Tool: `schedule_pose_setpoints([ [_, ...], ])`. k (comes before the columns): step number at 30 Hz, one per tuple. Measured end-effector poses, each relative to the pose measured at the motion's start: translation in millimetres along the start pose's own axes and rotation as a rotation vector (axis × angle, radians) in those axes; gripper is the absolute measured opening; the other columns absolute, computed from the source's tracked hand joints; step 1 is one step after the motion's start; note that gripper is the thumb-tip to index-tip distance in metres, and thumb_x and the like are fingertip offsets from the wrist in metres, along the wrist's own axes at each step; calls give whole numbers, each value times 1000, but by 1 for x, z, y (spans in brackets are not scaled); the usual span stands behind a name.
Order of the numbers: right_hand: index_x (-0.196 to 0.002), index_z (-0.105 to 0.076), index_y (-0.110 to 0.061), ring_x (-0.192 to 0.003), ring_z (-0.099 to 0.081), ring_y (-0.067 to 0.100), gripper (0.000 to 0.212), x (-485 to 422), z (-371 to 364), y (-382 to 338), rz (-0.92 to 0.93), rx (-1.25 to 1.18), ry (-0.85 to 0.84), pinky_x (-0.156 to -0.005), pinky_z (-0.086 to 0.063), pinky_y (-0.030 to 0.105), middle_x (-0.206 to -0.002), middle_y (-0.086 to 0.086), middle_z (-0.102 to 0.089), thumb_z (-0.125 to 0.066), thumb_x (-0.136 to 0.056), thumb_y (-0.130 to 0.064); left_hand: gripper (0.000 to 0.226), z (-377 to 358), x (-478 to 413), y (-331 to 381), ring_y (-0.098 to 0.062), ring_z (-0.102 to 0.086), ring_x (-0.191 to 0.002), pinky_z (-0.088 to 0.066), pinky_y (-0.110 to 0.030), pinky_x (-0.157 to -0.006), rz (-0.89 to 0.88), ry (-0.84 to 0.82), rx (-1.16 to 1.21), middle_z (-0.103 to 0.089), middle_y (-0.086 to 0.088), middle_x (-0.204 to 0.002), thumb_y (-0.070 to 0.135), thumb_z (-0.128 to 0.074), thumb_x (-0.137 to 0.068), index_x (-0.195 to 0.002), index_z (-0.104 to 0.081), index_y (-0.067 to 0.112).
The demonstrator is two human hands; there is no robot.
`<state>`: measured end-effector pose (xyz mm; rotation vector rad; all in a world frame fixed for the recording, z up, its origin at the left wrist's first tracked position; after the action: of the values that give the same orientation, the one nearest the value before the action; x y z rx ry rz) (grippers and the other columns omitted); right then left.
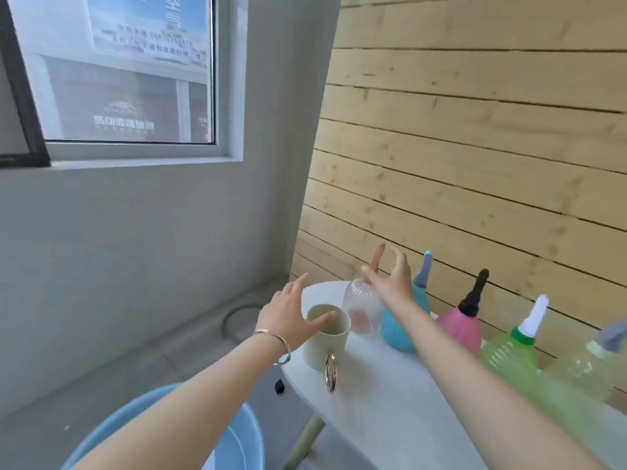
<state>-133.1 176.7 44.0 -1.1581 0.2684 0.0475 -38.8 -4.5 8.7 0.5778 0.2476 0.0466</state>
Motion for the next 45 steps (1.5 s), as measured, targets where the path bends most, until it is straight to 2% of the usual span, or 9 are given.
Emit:
schedule_pose_setpoints([
  [6,-148,-5,-12,-119,-52,28,81,-30,-32,23,-214,91,-3,-77,-34,24,-139,10,-48,-61,-90,-17,91,-20,-34,-2,-15,-32,-136,-40,-33,-102,42,-32,60,-30,10,-152,72,-50,-79,-150,-13,28],
  [12,-119,-51,-11,-106,-62,26,33,-34,-34,36,-113,251,194,-76,-41,26,-116,7,-67,-64,-89,-18,89,-22,-49,-9,-15,-31,-137,-37,-35,-106,59,34,178,-30,8,-152,68,-56,-78,-148,-19,28],
  [17,-107,-59,-16,-93,-66,13,30,-7,-11,-54,368,-69,340,-70,-39,3,-99,-4,-71,-74,-82,-23,95,14,-48,13,-8,-21,-140,-22,-22,-109,-114,221,294,-25,13,-153,58,-68,-75,-149,-17,27],
  [19,-97,-59,-21,-89,-67,10,27,19,-2,-97,509,-290,317,-82,-46,11,-90,-7,-71,-78,-78,-21,103,37,-40,21,-6,-20,-140,-18,-22,-113,-225,328,308,-26,14,-152,56,-75,-69,-149,-18,28],
  [24,-81,-63,-21,-82,-66,10,18,84,-6,-120,410,-694,42,-84,-52,24,-77,-11,-68,-77,-76,-10,104,67,9,18,-3,-41,-127,-35,-25,-105,-308,386,411,-43,20,-138,61,-77,-54,-141,-29,32],
  [32,-78,-72,-12,-85,-66,13,27,126,-38,-64,52,-689,-238,-83,-50,27,-83,1,-71,-71,-68,-36,66,44,82,-30,-16,-67,-95,-55,-24,-74,-103,-44,843,-71,3,-103,33,-88,-54,-113,-60,28],
  [37,-83,-65,-7,-91,-65,15,33,136,-55,-80,11,-1023,-515,-82,-51,23,-91,5,-65,-62,-74,-38,47,42,93,-30,-21,-68,-89,-48,-44,-89,142,-599,1597,-71,-6,-98,47,-40,-91,-101,-73,16],
  [40,-84,-68,-15,-91,-63,17,27,132,-67,-74,-68,-1020,-418,-88,-53,30,-89,6,-66,-68,-70,-38,30,41,85,-49,2,-65,-80,-45,-27,-85,163,-290,1203,-69,10,-97,47,-64,-76,-104,-64,38],
  [45,-84,-66,-14,-97,-63,19,23,125,-72,-63,-128,-985,-260,-95,-50,36,-92,5,-67,-67,-75,-35,70,51,82,-44,-1,-63,-102,-48,-14,-80,-46,8,989,-66,11,-115,49,-77,-61,-124,-53,29],
])
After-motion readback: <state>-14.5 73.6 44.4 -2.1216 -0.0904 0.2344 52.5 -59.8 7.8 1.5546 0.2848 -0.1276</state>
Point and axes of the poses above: each hand's wrist, its own x-axis away from the middle knuckle, its own z-axis out of the back of the hand, y = z × x, the point moved 4 cm from there along -x, towards the middle knuckle
